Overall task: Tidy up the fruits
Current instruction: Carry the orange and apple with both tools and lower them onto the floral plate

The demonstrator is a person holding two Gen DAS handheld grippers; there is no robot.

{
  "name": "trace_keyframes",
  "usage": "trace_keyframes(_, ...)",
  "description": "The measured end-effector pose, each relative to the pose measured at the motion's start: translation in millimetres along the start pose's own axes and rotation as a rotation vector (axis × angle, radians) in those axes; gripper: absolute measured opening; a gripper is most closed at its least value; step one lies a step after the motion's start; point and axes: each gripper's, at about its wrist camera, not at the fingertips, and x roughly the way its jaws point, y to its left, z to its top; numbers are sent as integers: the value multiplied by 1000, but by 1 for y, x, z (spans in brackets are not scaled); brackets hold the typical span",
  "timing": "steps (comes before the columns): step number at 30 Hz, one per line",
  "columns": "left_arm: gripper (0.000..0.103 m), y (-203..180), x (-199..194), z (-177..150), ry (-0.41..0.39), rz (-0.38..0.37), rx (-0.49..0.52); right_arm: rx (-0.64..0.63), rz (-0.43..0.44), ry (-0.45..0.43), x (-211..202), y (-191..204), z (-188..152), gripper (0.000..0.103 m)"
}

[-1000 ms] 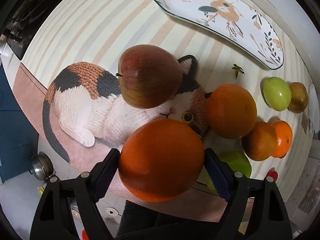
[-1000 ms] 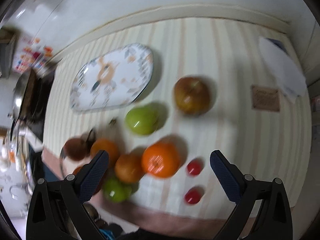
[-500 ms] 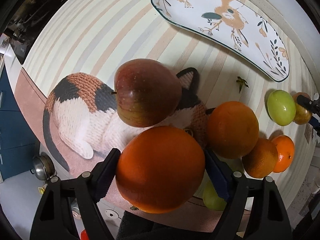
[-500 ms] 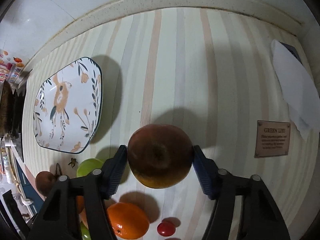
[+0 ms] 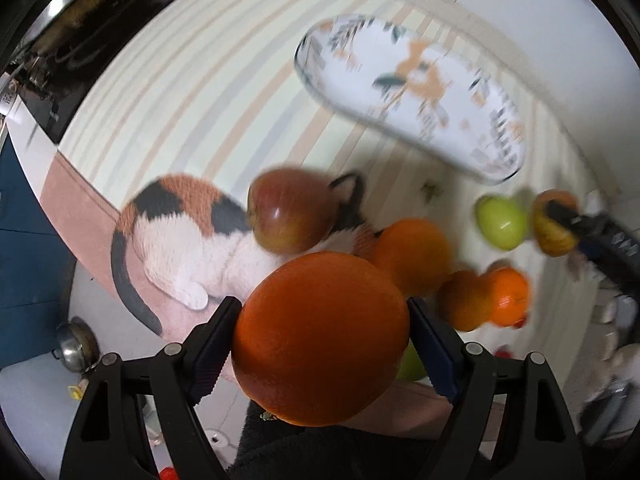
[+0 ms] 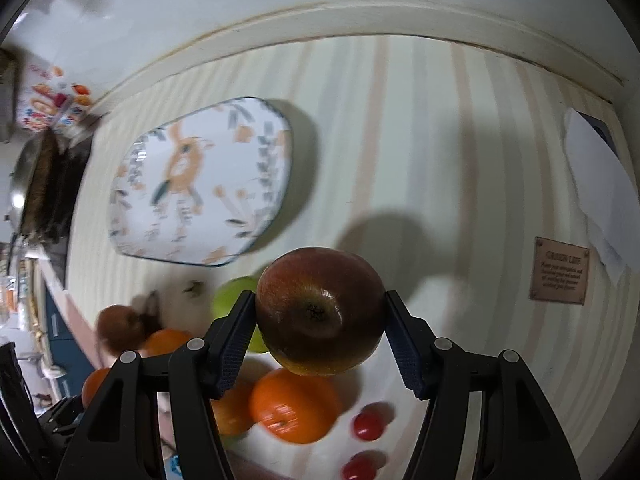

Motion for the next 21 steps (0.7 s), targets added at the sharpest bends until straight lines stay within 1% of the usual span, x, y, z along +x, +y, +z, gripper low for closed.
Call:
trace_keyframes(2,82,-9,-17,14,-26,-33,0,-13,24,-4,-5,12,4,66)
trace_keyframes(4,82,-20,-36,39,-62,-70,12,-19,55,-8,-7,24,10,66)
trace_keyframes(6,82,-36,-46,68,-95,-93,29,-27,80,-16,-9,36,20,66)
trace_keyframes(8,82,-47,-52,92,-120,-94,54,-44,88,-31,-9,47,31,66)
trace_keyframes(10,82,-59,-50,121,-140,-76,85,-61,86,-44,-6,55,45,66)
trace_keyframes(12,82,-66,-40,148,-130,-75,98,-78,76,-59,-1,64,59,66)
trace_keyframes(13,82,-70,-28,165,-113,-70,109,-86,69,-64,4,68,67,66)
trace_keyframes(16,82,-71,3,197,-58,-59,106,-111,47,-64,24,80,88,66)
trace_keyframes(21,82,-70,45,230,36,-66,86,-164,-3,-59,57,95,114,66)
